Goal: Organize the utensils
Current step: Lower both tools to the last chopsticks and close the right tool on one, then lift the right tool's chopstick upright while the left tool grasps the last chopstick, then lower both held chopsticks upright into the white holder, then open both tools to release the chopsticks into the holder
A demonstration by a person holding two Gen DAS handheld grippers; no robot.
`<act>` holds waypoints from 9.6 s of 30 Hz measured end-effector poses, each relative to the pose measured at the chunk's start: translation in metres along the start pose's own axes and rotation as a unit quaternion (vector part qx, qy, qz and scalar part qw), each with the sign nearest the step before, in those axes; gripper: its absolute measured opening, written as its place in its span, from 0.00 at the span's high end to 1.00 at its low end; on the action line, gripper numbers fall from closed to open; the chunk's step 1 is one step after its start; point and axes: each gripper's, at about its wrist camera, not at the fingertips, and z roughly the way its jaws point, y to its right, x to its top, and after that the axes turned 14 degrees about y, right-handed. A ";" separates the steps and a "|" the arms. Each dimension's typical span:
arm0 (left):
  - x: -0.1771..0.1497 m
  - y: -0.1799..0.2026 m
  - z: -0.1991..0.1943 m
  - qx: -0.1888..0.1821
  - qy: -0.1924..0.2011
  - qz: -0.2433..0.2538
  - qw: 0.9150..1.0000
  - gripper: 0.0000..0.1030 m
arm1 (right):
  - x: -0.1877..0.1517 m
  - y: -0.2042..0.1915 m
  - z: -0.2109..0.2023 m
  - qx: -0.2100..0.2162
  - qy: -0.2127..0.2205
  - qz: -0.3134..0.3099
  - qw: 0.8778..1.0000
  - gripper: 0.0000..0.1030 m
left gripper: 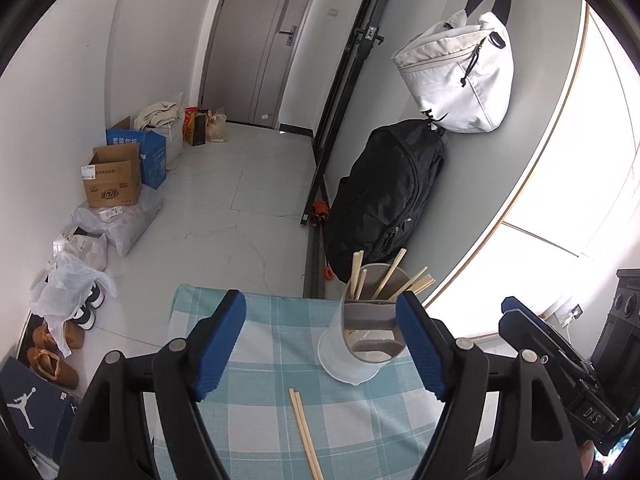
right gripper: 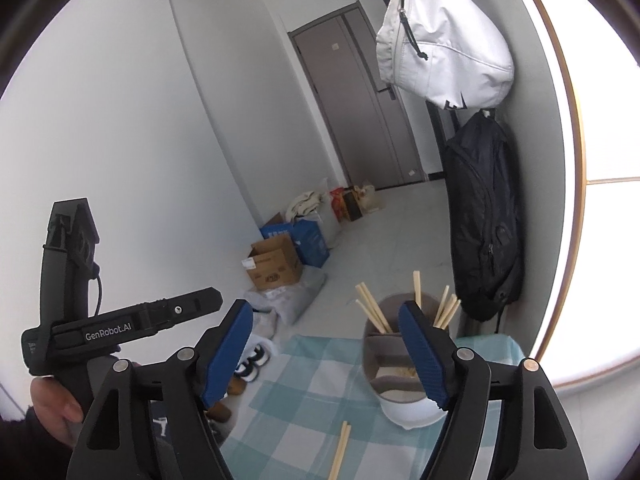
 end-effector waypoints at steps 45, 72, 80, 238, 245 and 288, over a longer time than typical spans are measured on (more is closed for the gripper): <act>-0.105 -0.143 0.041 0.094 -0.070 -0.154 0.981 0.26 | -0.222 -0.005 0.161 -0.132 -0.362 -0.146 0.911 0.65; -0.105 -0.149 0.036 0.080 -0.082 -0.172 0.978 0.27 | -0.210 -0.007 0.166 -0.162 -0.374 -0.136 0.903 0.81; -0.106 -0.149 0.036 0.075 -0.086 -0.177 0.978 0.27 | -0.215 0.000 0.152 -0.163 -0.370 -0.118 0.907 0.81; 0.021 0.073 0.113 -0.079 0.094 0.093 0.988 0.98 | 0.048 0.080 0.084 -0.054 0.013 -0.039 0.998 0.95; 0.009 0.068 0.115 -0.090 0.062 0.108 0.988 0.98 | 0.026 0.088 0.092 -0.052 -0.013 -0.026 0.998 0.95; 0.013 0.063 -0.021 0.008 0.096 0.082 0.992 0.10 | 0.016 0.036 -0.063 -0.023 0.072 0.028 0.997 0.05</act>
